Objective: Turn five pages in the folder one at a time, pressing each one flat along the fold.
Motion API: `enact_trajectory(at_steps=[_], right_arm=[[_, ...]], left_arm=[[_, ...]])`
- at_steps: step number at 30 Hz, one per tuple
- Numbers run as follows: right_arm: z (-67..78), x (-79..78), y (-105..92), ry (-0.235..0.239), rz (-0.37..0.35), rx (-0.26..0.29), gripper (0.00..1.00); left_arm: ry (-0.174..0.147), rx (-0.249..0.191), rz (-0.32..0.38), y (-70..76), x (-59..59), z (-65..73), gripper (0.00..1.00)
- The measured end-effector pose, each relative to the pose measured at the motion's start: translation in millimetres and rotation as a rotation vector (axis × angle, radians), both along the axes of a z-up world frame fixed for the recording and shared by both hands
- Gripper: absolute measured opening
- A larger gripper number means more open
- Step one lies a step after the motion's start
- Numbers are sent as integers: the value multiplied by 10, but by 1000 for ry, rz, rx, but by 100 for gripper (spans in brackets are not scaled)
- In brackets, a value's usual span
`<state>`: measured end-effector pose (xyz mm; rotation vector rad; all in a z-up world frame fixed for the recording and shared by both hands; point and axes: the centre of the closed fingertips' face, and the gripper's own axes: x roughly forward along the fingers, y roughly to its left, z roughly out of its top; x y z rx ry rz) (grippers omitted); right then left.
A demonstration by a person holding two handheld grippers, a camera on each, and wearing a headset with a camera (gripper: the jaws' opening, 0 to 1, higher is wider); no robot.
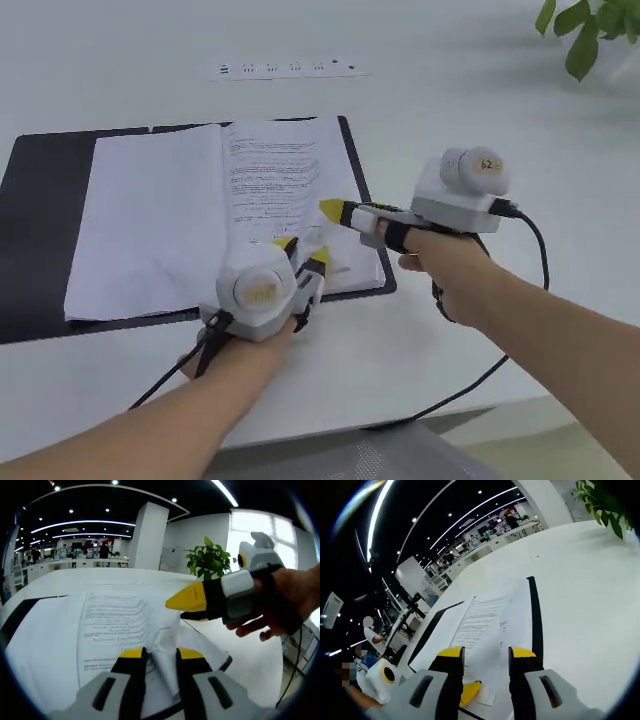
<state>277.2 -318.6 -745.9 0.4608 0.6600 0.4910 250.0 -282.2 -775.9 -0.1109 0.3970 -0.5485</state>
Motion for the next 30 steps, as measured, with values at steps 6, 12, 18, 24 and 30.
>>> enact_trajectory(at_steps=[6, 12, 18, 24, 30], right_arm=[[-24, -52, 70, 53, -9, 77, 19], [9, -62, 39, 74, -38, 131, 14], [42, -86, -27, 70, -62, 145, 4], [110, -75, -105, 82, -97, 189, 0], [237, -49, -130, 115, -125, 257, 0]], left_arm=[[3, -5, 1, 3, 4, -2, 23], [15, -17, 2, 6, 9, 4, 23], [34, -35, -11, -21, -8, 22, 28], [79, -48, -49, -53, -89, 61, 35], [78, -29, -75, 45, -218, 169, 38]])
